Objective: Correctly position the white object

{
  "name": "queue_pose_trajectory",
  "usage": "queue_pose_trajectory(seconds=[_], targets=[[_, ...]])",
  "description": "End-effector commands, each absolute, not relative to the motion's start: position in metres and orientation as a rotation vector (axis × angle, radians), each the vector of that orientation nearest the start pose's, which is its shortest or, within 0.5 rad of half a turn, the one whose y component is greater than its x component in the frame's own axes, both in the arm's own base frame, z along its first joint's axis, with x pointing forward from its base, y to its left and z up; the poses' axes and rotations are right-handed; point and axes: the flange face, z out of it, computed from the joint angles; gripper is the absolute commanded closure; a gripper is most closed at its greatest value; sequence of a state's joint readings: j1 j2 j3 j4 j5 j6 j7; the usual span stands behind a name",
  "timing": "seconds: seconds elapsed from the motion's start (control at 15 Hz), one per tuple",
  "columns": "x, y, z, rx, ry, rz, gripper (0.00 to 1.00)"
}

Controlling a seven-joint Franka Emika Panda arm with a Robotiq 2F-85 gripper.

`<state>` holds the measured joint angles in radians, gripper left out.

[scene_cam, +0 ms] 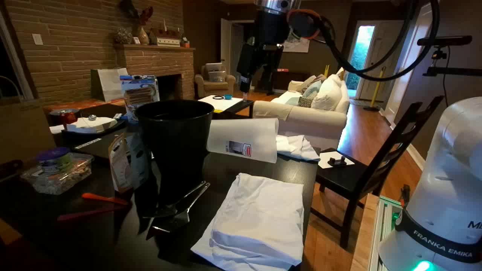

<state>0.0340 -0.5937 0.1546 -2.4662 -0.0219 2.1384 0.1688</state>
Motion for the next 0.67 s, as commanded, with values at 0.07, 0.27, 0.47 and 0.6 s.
queue_pose_trajectory(seconds=[0.07,0.27,0.47,0.6], targets=[[0.389,0.080,0.523,-3.173,-0.023,-0.436,0.00],[0.419,0.051,0.509,-3.244,0.127,-0.498,0.00],[0.451,-0.020,0.494,-3.273,0.401,-0.586,0.00],[0.467,-0.074,0.483,-3.287,0.586,-0.594,0.00]])
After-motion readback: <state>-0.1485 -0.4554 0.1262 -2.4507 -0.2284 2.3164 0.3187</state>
